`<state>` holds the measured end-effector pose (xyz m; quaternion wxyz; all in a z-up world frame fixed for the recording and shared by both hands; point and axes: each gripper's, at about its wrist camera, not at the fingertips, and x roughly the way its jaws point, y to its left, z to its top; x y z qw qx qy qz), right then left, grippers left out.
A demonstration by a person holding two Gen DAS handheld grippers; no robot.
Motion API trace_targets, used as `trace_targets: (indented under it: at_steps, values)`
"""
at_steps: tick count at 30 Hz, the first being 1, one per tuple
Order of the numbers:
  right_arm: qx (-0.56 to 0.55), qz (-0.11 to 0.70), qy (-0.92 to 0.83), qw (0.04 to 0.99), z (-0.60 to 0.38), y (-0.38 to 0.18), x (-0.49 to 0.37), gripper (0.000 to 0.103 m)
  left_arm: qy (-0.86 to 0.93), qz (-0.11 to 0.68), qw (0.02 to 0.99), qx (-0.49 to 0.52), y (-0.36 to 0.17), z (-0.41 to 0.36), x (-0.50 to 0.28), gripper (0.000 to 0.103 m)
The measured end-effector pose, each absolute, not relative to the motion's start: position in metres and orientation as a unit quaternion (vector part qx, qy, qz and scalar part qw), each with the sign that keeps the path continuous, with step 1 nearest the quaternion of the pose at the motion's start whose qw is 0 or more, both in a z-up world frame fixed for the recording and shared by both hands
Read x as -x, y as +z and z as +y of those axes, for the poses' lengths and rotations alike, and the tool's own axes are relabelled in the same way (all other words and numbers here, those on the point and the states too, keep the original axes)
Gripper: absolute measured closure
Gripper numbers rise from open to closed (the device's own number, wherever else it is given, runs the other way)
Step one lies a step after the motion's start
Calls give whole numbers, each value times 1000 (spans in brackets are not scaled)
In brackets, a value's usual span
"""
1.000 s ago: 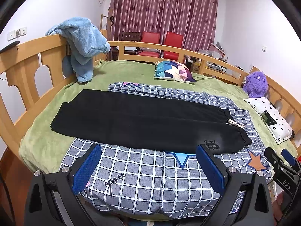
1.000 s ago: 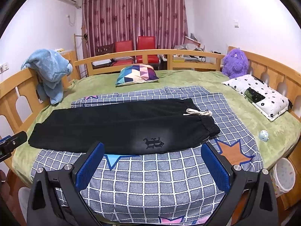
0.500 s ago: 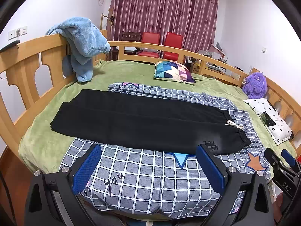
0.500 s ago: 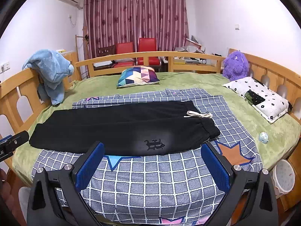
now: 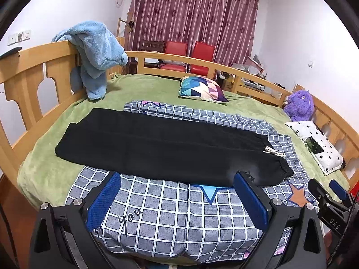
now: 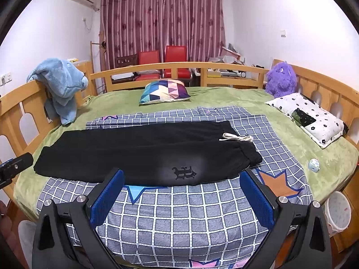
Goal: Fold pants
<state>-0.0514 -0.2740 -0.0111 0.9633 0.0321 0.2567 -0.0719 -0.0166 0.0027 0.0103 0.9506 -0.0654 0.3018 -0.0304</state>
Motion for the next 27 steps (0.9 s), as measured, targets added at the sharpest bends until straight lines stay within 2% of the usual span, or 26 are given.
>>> trace_targets:
  at_steps: [10,16,19,21,22,24,25,27]
  values:
    - [-27,248,-69,966,-272,-23,41,2,-30,285,953,96,-3,13,2,1]
    - [-7,276,-75,958,-273,-58,13,3,1,290,951,106,-35,33,-22,1]
    - [-8,285,-85,955,-279,-78,-3,4,6,317,941,117,-56,48,-43,1]
    - [-23,304,-77,949,-285,-91,-15,11,-2,339,932,129,-75,61,-57,1]
    - [-37,327,-66,942,-290,-101,-26,21,-3,349,927,135,-85,69,-64,2]
    - [-57,362,-55,929,-297,-119,-43,34,0,368,918,147,-104,84,-76,3]
    - [-65,371,-55,925,-301,-128,-50,37,3,377,913,152,-114,92,-81,3]
    - [-76,379,-60,920,-309,-144,-62,38,7,392,904,170,-132,109,-91,3]
